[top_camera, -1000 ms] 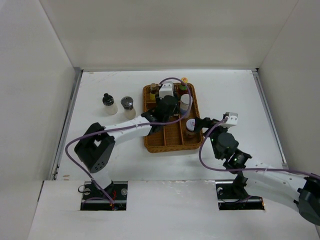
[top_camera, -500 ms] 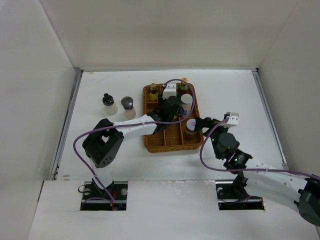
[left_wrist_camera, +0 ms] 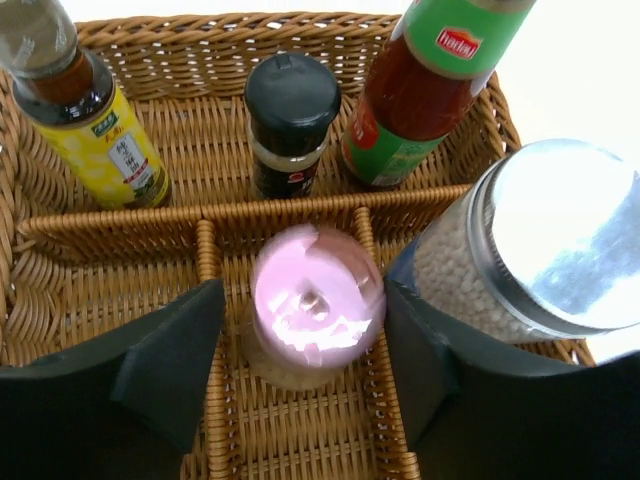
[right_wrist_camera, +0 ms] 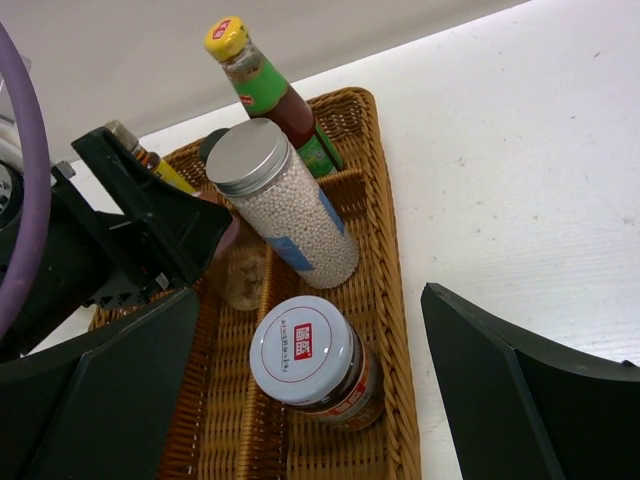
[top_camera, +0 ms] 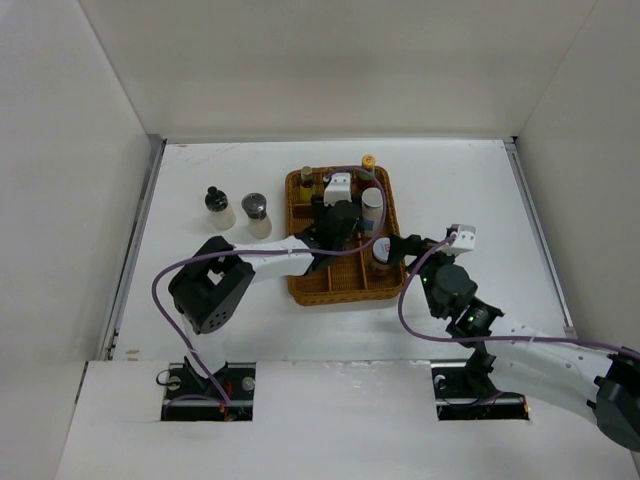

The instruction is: Organize the condiment bottles

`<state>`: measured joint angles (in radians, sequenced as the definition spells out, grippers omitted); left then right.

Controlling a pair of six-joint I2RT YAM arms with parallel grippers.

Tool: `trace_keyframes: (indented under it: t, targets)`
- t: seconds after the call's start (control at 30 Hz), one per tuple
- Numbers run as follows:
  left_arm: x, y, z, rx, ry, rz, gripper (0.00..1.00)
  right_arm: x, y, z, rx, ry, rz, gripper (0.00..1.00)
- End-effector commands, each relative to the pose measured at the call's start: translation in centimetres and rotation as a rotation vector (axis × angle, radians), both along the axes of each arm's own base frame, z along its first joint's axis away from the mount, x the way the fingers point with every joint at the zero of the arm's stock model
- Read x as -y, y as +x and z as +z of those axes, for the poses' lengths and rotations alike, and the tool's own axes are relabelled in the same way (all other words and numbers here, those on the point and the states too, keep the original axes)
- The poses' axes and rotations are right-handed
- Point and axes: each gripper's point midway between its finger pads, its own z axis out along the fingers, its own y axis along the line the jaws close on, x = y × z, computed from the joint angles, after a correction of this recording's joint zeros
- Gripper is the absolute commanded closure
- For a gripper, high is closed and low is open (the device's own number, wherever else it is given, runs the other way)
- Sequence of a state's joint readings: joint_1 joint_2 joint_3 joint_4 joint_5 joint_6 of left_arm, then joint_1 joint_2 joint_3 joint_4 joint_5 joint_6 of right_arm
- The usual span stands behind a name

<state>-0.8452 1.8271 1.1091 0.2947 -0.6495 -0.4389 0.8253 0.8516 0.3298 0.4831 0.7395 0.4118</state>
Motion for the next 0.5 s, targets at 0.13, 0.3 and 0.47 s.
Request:
trace_keyframes:
  t: [0.13, 0.3, 0.47]
  targets:
    - [-0.8, -0.3, 2.9, 0.086, -0.081, 0.016, 0.34, -0.3, 0.2, 1.2, 0.032, 0.049, 0.008, 0.0]
    - [-3.6, -2.5, 6.7, 0.15, -0.123, 0.045, 0.3, -0.3, 0.2, 1.3, 0.034, 0.053, 0.008, 0.0]
    - [-10.8, -3.4, 9.6, 0.186, -0.174, 0.144, 0.25, -0.6, 0.3, 1.0, 0.03, 0.05, 0.019, 0.0]
